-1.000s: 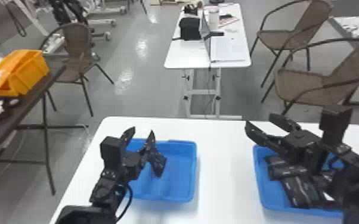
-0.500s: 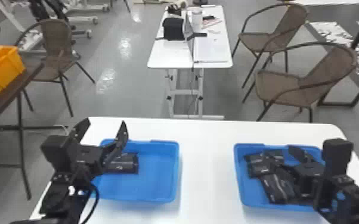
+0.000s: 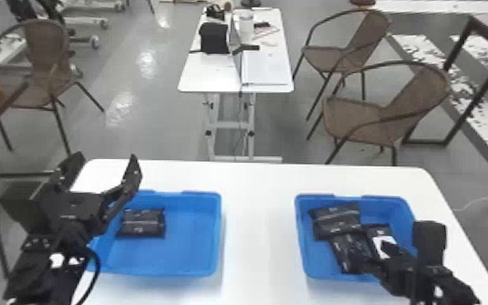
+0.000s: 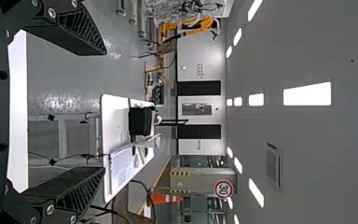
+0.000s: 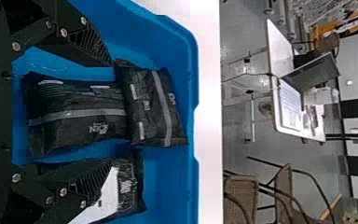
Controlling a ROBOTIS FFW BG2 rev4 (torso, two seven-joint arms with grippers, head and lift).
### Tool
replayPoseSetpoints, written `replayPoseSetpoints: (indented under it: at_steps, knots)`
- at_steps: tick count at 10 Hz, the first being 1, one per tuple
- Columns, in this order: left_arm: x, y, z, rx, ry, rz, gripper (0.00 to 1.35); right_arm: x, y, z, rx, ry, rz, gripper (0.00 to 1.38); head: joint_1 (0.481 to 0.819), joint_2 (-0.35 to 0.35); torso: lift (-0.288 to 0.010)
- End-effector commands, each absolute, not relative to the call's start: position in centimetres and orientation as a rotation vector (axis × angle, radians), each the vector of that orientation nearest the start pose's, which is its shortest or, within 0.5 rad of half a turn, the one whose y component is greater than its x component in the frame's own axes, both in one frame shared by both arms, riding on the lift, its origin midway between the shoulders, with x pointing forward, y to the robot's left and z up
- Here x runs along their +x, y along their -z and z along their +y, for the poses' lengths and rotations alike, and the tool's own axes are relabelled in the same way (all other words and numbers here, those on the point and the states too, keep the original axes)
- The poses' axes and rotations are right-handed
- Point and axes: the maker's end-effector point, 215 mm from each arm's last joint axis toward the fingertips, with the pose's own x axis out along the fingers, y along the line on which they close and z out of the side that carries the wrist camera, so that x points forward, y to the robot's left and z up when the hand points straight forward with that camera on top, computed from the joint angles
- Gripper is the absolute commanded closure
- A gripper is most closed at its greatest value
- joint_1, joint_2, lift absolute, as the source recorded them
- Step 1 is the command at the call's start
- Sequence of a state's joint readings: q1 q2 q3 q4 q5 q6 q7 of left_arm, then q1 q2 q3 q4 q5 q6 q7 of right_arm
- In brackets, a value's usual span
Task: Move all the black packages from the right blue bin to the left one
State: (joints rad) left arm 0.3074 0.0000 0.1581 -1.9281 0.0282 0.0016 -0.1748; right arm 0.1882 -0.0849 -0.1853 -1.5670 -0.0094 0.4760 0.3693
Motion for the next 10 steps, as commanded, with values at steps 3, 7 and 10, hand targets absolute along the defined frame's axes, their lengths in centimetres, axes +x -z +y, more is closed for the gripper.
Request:
replayPoseSetpoints:
  at_steps: [3,7,10]
  knots:
    - [50.1,30.8,28.0,0.038,0.025,-0.058,0.16,45.4,60.2,-28.9,0.101,-0.157,0.729,0.34,0.695,-0.011,0.0]
    - [50.1,30.8,27.9,0.043,0.027,-0.058,0.16,46.6,61.9,-27.7,0.076,-0.195,0.761,0.33,0.695,-0.001,0.0]
    - [49.8,30.9,28.4,0.047,0.02,-0.061,0.16,45.4,63.7,-27.7,0.106,-0.19,0.824,1.05,0.695,0.005,0.0]
